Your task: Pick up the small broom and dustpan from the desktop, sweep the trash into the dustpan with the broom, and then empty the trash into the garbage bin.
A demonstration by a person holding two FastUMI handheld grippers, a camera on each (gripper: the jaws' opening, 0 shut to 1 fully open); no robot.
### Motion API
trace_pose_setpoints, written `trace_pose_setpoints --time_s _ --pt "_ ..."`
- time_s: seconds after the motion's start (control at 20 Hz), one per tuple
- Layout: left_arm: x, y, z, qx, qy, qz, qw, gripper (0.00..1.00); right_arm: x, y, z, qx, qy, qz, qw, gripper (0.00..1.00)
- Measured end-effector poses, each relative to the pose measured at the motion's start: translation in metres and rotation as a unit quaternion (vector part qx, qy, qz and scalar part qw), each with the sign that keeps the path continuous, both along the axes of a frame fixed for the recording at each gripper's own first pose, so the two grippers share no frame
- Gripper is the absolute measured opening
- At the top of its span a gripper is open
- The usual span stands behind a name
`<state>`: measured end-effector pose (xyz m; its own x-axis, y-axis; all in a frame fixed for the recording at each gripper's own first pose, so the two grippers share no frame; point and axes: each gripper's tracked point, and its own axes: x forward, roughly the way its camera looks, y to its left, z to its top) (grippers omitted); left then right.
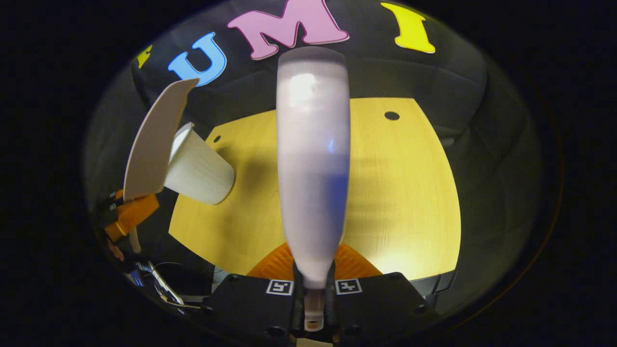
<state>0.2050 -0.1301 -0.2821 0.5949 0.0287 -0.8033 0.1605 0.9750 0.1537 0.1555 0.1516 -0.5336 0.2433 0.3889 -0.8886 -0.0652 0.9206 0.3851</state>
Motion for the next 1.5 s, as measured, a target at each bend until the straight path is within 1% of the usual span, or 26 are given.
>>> trace_pose_setpoints --time_s 0.05,0.15,0.2,0.25,0.3,0.35,0.4,0.45,0.5,0.6,0.7,0.75,0.85,0.9,0.95,1.0,1.05,1.1,1.15,1.25,1.3,1.35,1.4,1.45,1.5 --pt "-0.002 -0.006 -0.026 -0.017 0.027 0.014 0.999 0.25 -0.007 0.004 -0.013 -0.003 0.020 0.001 1.000 0.17" --pt "0.003 -0.003 -0.081 -0.025 0.079 0.051 0.995 0.25 -0.018 0.017 -0.047 -0.011 0.069 0.003 0.998 0.17" --pt "0.005 -0.001 -0.105 -0.033 0.107 0.072 0.991 0.25 -0.025 0.018 -0.064 -0.029 0.086 0.009 0.996 0.17" --pt "0.008 0.000 -0.121 -0.041 0.138 0.090 0.985 0.25 -0.033 0.017 -0.080 -0.056 0.099 0.027 0.993 0.17" --pt "0.013 0.003 -0.136 -0.047 0.167 0.104 0.979 0.24 -0.035 0.016 -0.095 -0.080 0.105 0.043 0.990 0.17" --pt "0.020 0.010 -0.144 -0.046 0.188 0.112 0.975 0.24 -0.038 0.020 -0.106 -0.093 0.119 0.056 0.987 0.17" --pt "0.025 0.014 -0.147 -0.039 0.208 0.115 0.970 0.25 -0.045 0.031 -0.114 -0.092 0.141 0.062 0.984 0.17" --pt "0.031 0.014 -0.142 -0.034 0.226 0.115 0.967 0.25 -0.050 0.039 -0.122 -0.087 0.159 0.063 0.981 0.17" --pt "0.030 0.009 -0.130 -0.036 0.235 0.115 0.965 0.25 -0.057 0.041 -0.130 -0.094 0.170 0.067 0.979 0.17" --pt "0.033 0.012 -0.125 -0.042 0.241 0.121 0.962 0.24 -0.065 0.043 -0.145 -0.105 0.191 0.072 0.973 0.17" --pt "0.037 0.011 -0.123 -0.045 0.243 0.129 0.960 0.25 -0.076 0.039 -0.159 -0.112 0.219 0.080 0.966 0.17" --pt "0.041 0.011 -0.119 -0.041 0.250 0.130 0.959 0.25 -0.081 0.036 -0.164 -0.118 0.234 0.081 0.962 0.17" --pt "0.040 0.013 -0.115 -0.030 0.263 0.130 0.956 0.25 -0.086 0.034 -0.171 -0.124 0.252 0.075 0.957 0.17" --pt "0.043 0.016 -0.112 -0.014 0.264 0.124 0.957 0.27 -0.086 0.032 -0.170 -0.127 0.263 0.076 0.953 0.17" --pt "0.044 0.018 -0.114 0.004 0.265 0.118 0.957 0.25 -0.078 0.033 -0.170 -0.126 0.255 0.067 0.956 0.17" --pt "0.043 0.016 -0.115 0.009 0.268 0.113 0.957 0.27 -0.074 0.033 -0.171 -0.128 0.260 0.071 0.954 0.18" --pt "0.038 0.016 -0.117 0.006 0.274 0.118 0.954 0.25 -0.071 0.032 -0.170 -0.131 0.268 0.068 0.952 0.17" --pt "0.036 0.017 -0.121 0.003 0.283 0.120 0.952 0.27 -0.082 0.033 -0.173 -0.134 0.270 0.068 0.951 0.18" --pt "0.035 0.018 -0.124 0.003 0.296 0.120 0.948 0.26 -0.072 0.035 -0.171 -0.139 0.269 0.074 0.950 0.17" --pt "0.033 0.021 -0.123 0.001 0.318 0.125 0.940 0.27 -0.067 0.037 -0.170 -0.147 0.271 0.086 0.947 0.21" --pt "0.037 0.019 -0.126 -0.005 0.311 0.119 0.943 0.28 -0.069 0.038 -0.171 -0.148 0.271 0.088 0.947 0.22" --pt "0.033 0.020 -0.126 -0.005 0.317 0.116 0.941 0.29 -0.071 0.037 -0.169 -0.151 0.272 0.087 0.946 0.29" --pt "0.030 0.020 -0.123 -0.003 0.326 0.118 0.938 0.30 -0.070 0.038 -0.168 -0.152 0.271 0.087 0.946 0.25" --pt "0.030 0.024 -0.125 0.005 0.329 0.120 0.937 0.30 -0.069 0.035 -0.167 -0.156 0.270 0.089 0.946 0.27" --pt "0.030 0.025 -0.125 0.006 0.328 0.117 0.937 0.50 -0.071 0.034 -0.168 -0.159 0.269 0.092 0.946 0.36"
